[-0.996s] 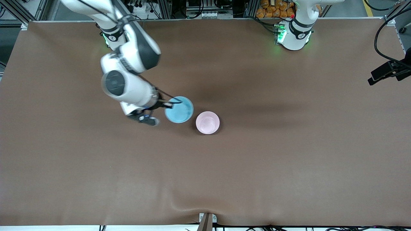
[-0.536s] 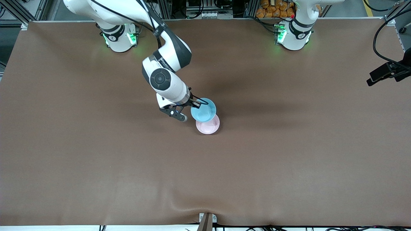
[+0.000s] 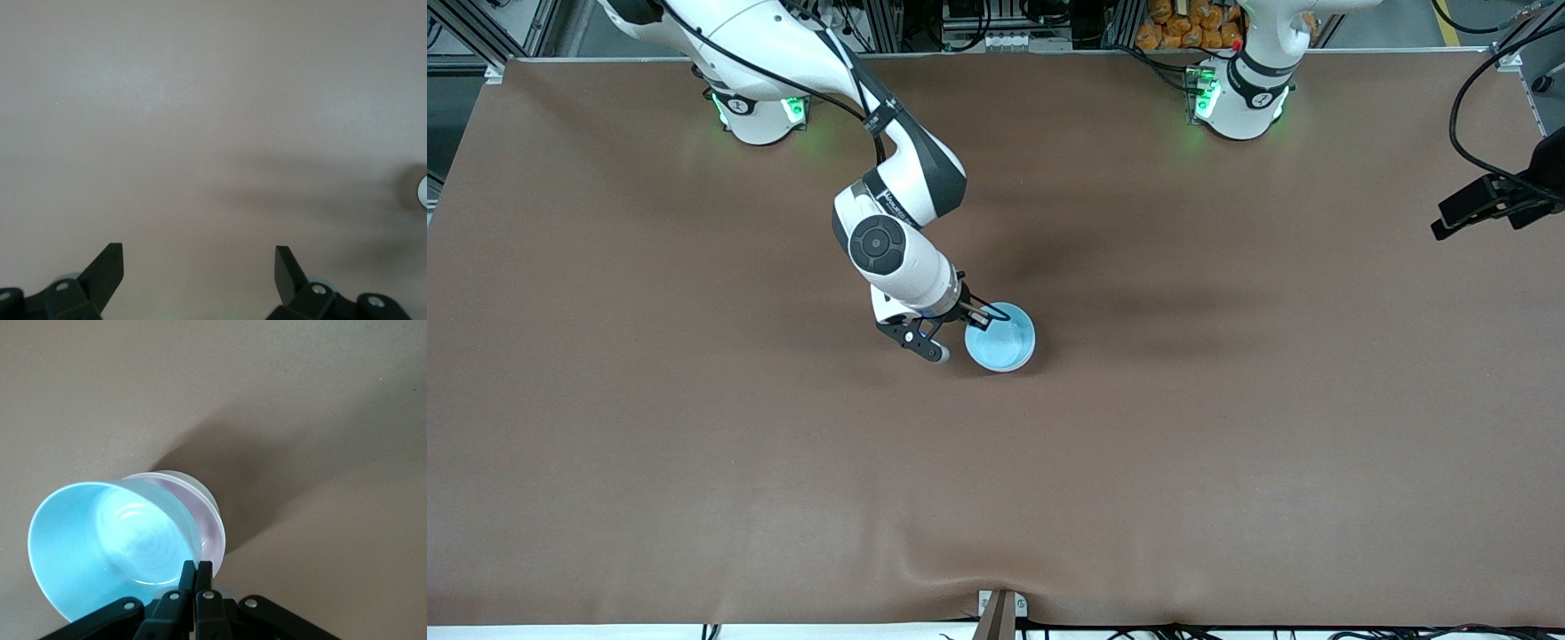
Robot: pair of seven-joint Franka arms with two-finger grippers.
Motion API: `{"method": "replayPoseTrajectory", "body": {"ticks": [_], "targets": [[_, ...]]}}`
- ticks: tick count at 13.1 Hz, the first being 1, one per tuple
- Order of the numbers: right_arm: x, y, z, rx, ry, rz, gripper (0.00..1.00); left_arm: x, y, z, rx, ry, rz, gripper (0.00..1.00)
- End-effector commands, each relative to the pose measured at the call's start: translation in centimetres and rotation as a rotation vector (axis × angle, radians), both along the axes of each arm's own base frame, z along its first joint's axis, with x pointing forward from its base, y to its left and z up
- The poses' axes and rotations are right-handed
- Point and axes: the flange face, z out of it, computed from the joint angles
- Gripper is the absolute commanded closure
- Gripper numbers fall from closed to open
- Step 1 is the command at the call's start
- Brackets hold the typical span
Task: Stack pink and blue bowls on white bowl
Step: 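Lower the blue bowl into the pink bowl and open the right gripper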
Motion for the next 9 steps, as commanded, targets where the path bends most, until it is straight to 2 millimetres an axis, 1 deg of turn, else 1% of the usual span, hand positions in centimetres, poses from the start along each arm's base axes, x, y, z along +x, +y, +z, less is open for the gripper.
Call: {"method": "replayPoseTrajectory", "body": {"ticks": [1,2,8,9], "targets": [[0.2,0.3,-1.3,-0.008,0.019,-0.007,1.00,0.0,-1.6,0.1,0.027,-0.010,-0.022,0.00],[0.3,0.3,-1.9,-0.011,0.019,-0.008,1.00,0.0,-1.9,0.1,0.027,-0.010,-0.027,0.00],[0.3,0.5,-3.4,-0.011,-0.003,-0.016,1.00,-0.1,-1.9,0.1,0.027,-0.005,-0.025,0.00],[0.3,0.5,-3.6,-0.014,0.000,-0.016,0.82,-0.1,-1.9,0.1,0.026,-0.004,-0.025,0.00]]}}
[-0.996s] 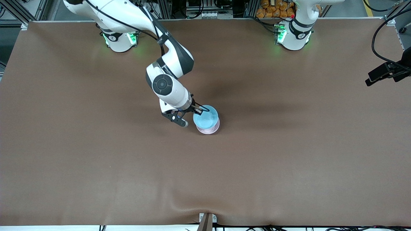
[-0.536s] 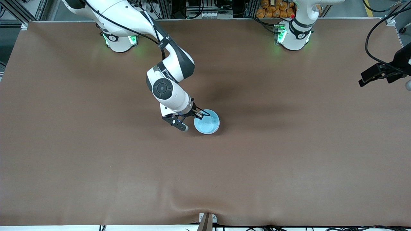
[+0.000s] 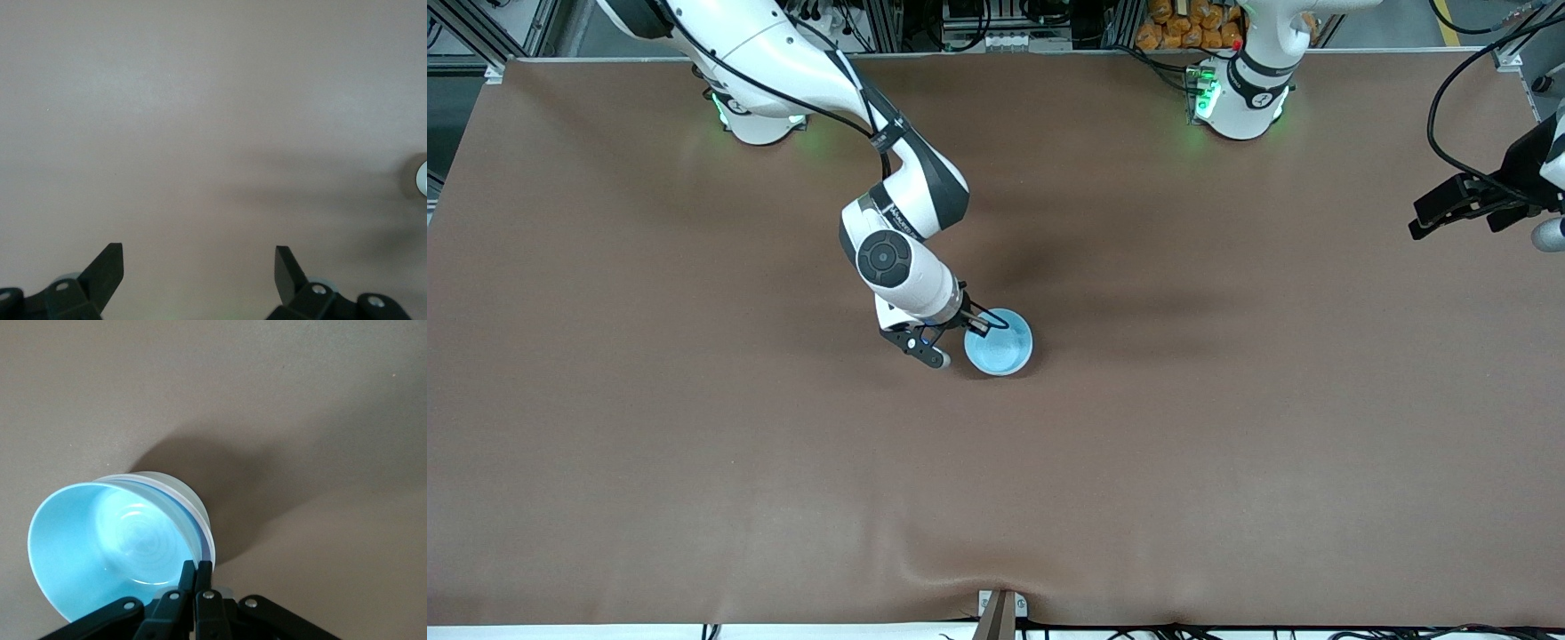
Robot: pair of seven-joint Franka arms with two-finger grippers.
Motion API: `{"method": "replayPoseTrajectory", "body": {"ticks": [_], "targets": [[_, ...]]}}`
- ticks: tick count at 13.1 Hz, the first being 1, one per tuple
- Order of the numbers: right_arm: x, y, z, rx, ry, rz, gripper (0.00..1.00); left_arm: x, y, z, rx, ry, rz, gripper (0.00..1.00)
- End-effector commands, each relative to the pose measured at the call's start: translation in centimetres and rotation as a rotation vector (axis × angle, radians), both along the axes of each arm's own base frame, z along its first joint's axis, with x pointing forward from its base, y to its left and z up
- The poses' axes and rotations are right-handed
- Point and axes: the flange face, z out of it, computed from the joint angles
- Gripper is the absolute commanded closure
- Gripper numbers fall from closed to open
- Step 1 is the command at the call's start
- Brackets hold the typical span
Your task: Stack pink and blue bowls on white bowl
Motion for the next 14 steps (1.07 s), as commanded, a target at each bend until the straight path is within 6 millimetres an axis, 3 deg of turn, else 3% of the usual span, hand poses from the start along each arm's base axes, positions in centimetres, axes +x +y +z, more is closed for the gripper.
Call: {"method": "replayPoseTrajectory", "body": {"ticks": [1,2,3,4,7,8,10,11,13,14], "targets": [[0.2,0.5,-0.9,-0.006,-0.002,-0.009,0.80,-0.1,-0.1,0.1,0.021,-0.003,0.008,0.00],[0.2,0.5,-1.0,-0.007,-0.003,-0.008,0.72,-0.1,-0.1,0.0,0.022,-0.003,0.008,0.00],[0.2,0.4,-1.0,-0.007,-0.001,-0.010,0.48,-0.2,-0.1,0.0,0.021,-0.002,0.008,0.00],[0.3,0.5,-0.7,-0.006,-0.002,-0.007,0.00,-0.2,0.0,-0.1,0.022,0.000,0.010,0.00],[1.1,0.4,2.0,0.006,-0.015,-0.006,0.00,-0.2,0.0,0.0,0.021,0.000,0.010,0.00],[1.7,0.1,3.8,-0.002,0.005,0.001,0.00,-0.2,0.0,0.0,0.022,-0.002,0.010,0.00],[4.5,-2.3,9.7,-0.023,0.051,-0.002,0.00,-0.3,0.0,0.1,0.021,-0.003,0.010,0.00],[7.0,-5.4,12.9,-0.029,0.085,-0.019,0.00,-0.3,-0.1,0.1,0.021,-0.003,0.008,0.00],[9.0,-9.4,18.5,-0.007,0.125,0.071,0.00,-0.2,-0.2,0.2,0.021,-0.005,0.004,0.00],[10.1,-12.8,19.6,0.016,0.146,0.097,0.00,-0.2,-0.2,0.1,0.021,-0.003,0.002,0.00]]}}
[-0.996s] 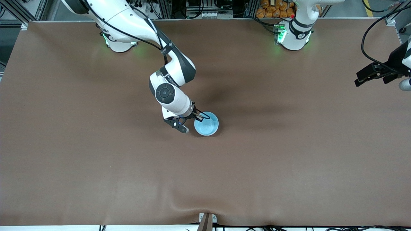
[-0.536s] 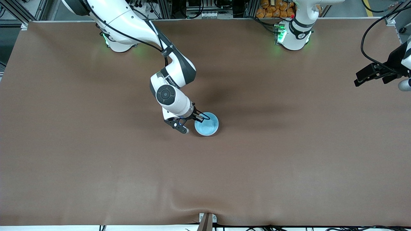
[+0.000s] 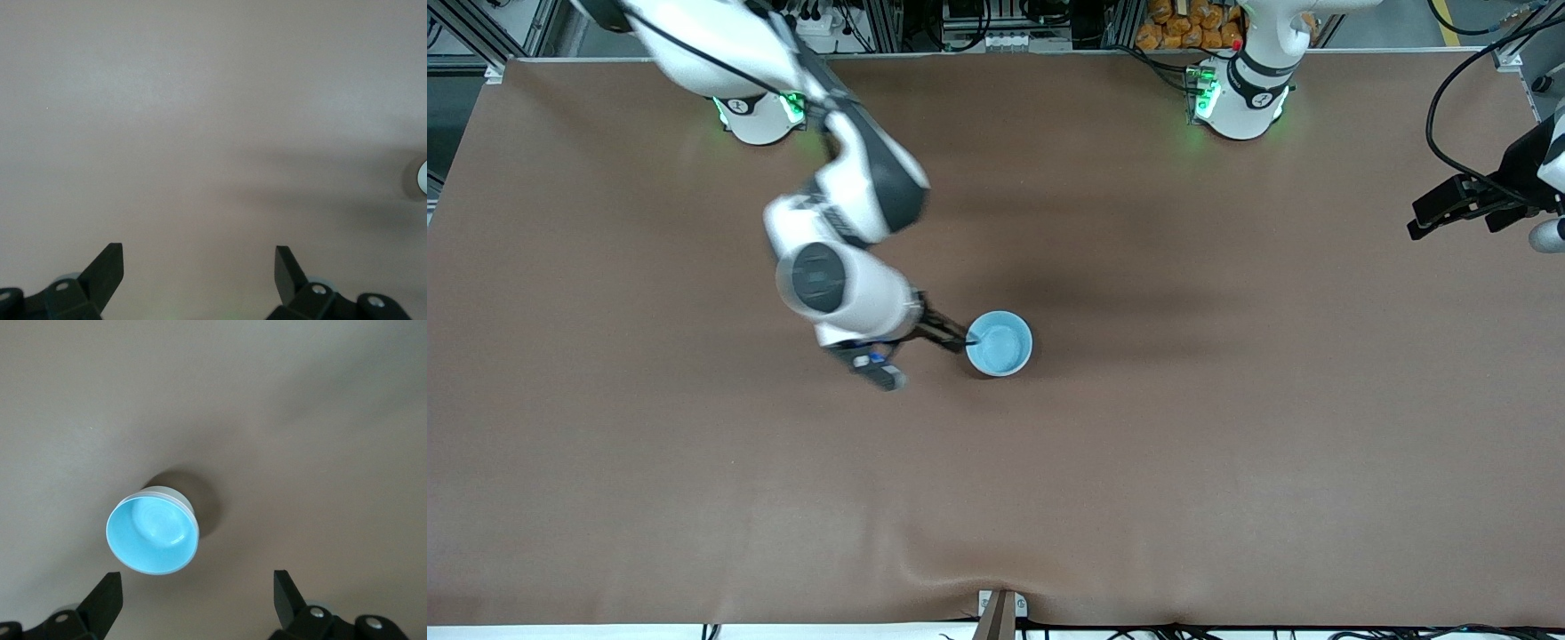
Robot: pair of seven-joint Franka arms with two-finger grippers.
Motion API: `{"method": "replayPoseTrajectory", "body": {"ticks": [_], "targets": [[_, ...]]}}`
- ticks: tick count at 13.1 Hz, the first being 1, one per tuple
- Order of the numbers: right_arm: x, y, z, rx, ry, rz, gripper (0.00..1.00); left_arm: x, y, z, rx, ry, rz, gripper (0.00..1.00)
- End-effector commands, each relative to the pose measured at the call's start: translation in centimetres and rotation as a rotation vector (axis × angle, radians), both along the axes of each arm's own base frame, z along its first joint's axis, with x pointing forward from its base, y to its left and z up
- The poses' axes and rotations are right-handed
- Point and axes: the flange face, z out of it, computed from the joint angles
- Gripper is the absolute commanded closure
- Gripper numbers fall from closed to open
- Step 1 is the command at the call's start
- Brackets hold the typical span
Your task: Stack pink and blue bowls on white bowl
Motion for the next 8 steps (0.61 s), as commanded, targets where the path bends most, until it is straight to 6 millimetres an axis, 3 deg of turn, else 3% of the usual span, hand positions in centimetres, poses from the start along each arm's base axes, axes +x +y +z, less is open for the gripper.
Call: {"method": "replayPoseTrajectory", "body": {"ticks": [1,2,5,6,8], "targets": [[2.3,-6.3,4.2,0.066,0.039,0.092,0.00,-0.2,-0.2,0.4,0.021,-0.009,-0.002,0.00],[2.5,-9.1,7.0,0.069,0.019,0.103,0.00,-0.2,-0.1,0.5,0.021,-0.012,-0.004,0.00],[2.8,-17.0,10.1,0.079,0.004,0.253,0.00,-0.1,0.1,0.5,0.019,-0.012,-0.007,0.00],[2.2,-18.5,12.4,0.060,-0.025,0.280,0.00,-0.1,0.1,0.5,0.019,-0.012,-0.007,0.00],[1.9,-20.3,14.4,-0.056,-0.077,0.292,0.00,-0.1,0.2,0.5,0.019,-0.012,-0.007,0.00]]}}
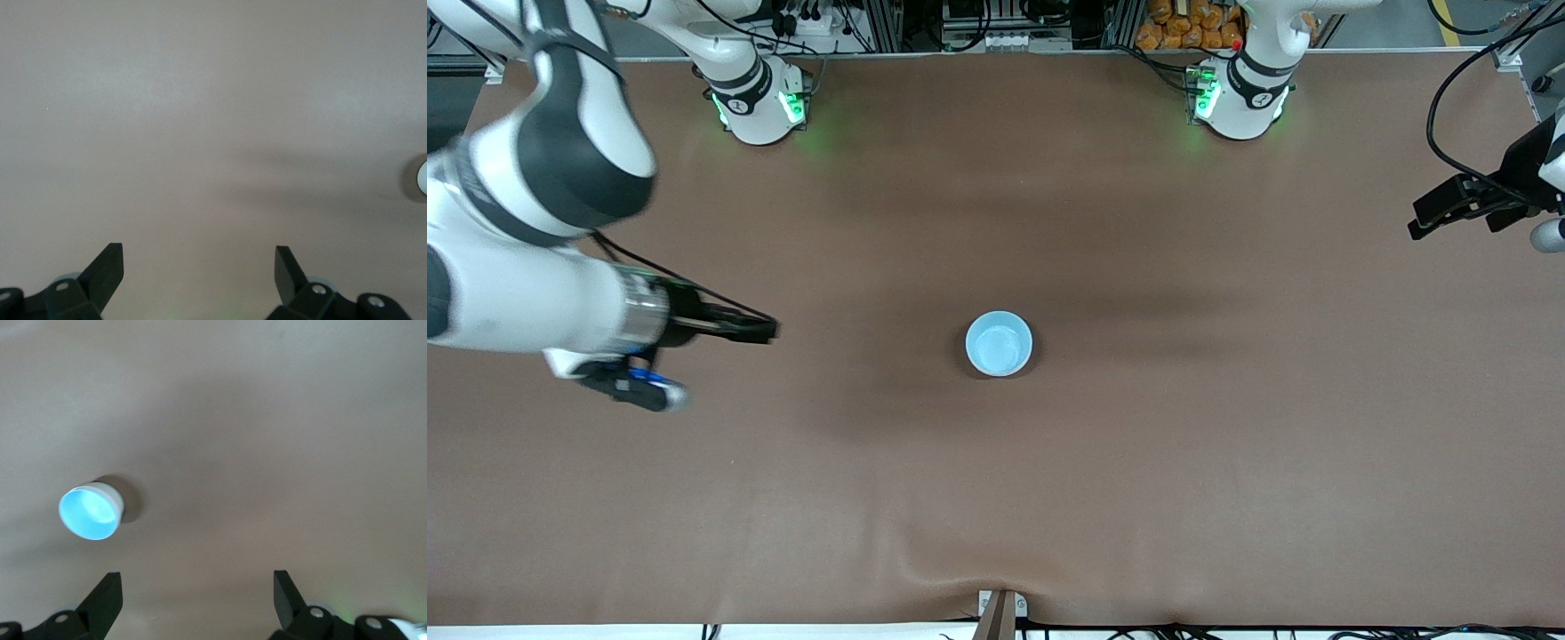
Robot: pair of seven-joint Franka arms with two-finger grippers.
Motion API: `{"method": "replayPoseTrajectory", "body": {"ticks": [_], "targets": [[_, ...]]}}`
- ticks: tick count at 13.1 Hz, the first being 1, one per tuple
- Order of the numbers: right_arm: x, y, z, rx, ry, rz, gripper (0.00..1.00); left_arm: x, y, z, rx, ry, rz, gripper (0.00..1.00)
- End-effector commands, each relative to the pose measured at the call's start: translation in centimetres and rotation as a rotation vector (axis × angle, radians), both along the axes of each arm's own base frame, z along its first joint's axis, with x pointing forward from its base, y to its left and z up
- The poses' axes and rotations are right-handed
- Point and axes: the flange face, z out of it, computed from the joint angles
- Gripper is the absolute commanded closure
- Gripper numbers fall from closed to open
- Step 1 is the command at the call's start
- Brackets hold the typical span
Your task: Stack pink and blue bowls on white bowl
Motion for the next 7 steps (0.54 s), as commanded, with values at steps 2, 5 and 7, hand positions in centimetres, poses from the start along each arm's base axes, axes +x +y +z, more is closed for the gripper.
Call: {"method": "replayPoseTrajectory", "body": {"ticks": [2,5,7], "targets": [[-2.3,-1.3,6.2,-0.198,-0.145,0.089,0.00,-0.1,0.2,0.5,0.019,-0.012,-0.007,0.00],[-4.2,-3.7,10.9,-0.197,-0.223,0.120,0.00,-0.1,0.2,0.7,0.019,-0.015,-0.008,0.00],[-6.5,-4.9,12.0,-0.221,-0.230,0.124,0.00,-0.1,0.4,0.7,0.019,-0.017,-0.005,0.00]]}}
